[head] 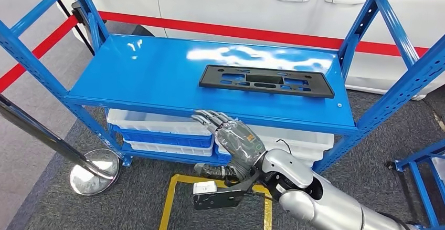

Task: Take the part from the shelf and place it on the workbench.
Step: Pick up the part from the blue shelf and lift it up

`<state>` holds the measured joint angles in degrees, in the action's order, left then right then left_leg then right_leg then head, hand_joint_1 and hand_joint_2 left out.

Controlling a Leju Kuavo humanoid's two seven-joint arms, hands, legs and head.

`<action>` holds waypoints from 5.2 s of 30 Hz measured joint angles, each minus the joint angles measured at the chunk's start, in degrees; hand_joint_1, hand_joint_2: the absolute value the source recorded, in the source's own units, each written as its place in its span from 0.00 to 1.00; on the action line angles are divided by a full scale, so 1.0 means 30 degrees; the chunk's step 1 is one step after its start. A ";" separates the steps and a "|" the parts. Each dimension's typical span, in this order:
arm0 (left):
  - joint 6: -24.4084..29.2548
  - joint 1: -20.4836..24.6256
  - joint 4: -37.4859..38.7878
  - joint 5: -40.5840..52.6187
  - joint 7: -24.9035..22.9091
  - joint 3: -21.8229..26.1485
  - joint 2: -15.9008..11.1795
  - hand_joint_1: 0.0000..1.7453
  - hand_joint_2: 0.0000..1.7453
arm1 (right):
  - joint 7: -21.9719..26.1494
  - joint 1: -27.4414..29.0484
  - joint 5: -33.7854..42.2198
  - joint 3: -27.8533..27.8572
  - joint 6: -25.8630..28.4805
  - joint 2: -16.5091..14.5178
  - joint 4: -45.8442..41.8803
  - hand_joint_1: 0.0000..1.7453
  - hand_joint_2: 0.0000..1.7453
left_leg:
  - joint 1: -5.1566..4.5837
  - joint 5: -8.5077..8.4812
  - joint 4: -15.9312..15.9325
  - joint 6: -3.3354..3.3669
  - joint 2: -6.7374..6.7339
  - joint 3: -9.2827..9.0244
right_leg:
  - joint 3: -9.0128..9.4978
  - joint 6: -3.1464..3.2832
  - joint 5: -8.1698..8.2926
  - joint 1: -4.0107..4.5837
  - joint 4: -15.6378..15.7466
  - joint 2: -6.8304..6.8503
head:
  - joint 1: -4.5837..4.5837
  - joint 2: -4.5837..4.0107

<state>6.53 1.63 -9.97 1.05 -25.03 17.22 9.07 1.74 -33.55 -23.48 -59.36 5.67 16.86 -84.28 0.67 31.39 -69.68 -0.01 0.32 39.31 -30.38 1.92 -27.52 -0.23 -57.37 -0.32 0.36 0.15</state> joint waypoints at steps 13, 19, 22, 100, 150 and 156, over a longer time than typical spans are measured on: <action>-0.0078 -0.0021 0.0044 0.0108 0.0027 -0.0066 -0.0107 0.00 0.00 | -0.0749 0.0486 -0.0237 0.1097 0.0732 0.0421 0.0862 0.00 0.00 | -0.0130 -0.2125 0.4352 0.1115 0.0059 -0.2172 | -0.3169 -0.1151 -0.2435 -0.0139 -0.5558 0.0019 | 0.0078 0.0002; -0.0122 0.0001 0.0053 0.0106 0.0031 -0.0067 -0.0076 0.00 0.00 | -0.0750 0.0605 -0.0244 0.1255 0.0750 0.0532 0.1129 0.00 0.00 | -0.0192 -0.0837 0.4296 0.0694 0.0178 -0.3574 | -0.2372 -0.0755 0.1430 -0.0026 -0.0520 0.0037 | 0.0086 0.0000; -0.0135 0.0061 0.0058 0.0113 0.0044 -0.0071 -0.0078 0.00 0.00 | -0.0840 0.0601 -0.0255 0.1388 0.0868 0.0568 0.1175 0.00 0.75 | -0.0194 -0.0729 0.4012 0.0321 0.0184 -0.3744 | -0.1945 -0.0324 0.1383 -0.0002 -0.0238 0.0004 | 0.0068 0.0000; -0.0843 0.0050 0.0087 0.0454 0.0854 -0.0140 -0.0213 0.00 0.00 | 0.1198 0.6655 -0.0590 0.7284 -0.0435 0.4763 -0.0770 0.00 1.00 | -0.0245 -0.1863 0.3836 0.0567 0.0106 -0.1953 | -0.1025 -0.0802 0.0233 -0.0171 -0.0460 -0.0019 | 0.0047 0.0000; -0.0947 0.0080 0.0087 0.1035 0.1231 -0.0281 -0.0240 0.00 0.00 | -0.0268 0.4283 -0.6799 0.6661 0.4435 0.0590 0.9136 0.00 1.00 | -0.0245 -0.1863 0.3833 0.0567 0.0105 -0.1964 | -0.1012 -0.0802 0.0234 -0.0171 -0.0460 -0.0013 | 0.0049 0.0000; -0.0958 0.0072 0.0087 0.1031 0.1231 -0.0277 -0.0246 0.00 0.00 | -0.0171 0.4244 -0.6681 0.6859 0.4202 0.0561 0.9136 0.00 1.00 | -0.0245 -0.1865 0.3831 0.0567 0.0107 -0.1966 | -0.1004 -0.0804 0.0236 -0.0171 -0.0460 -0.0010 | 0.0047 0.0000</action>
<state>3.66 1.85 -9.70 4.15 -21.33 16.39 8.33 1.23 -20.82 -43.52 -38.79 18.28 18.54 -56.87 -0.07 25.80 -58.18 1.70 0.64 33.41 -33.39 -0.49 -26.81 -0.74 -58.75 -0.35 0.50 0.15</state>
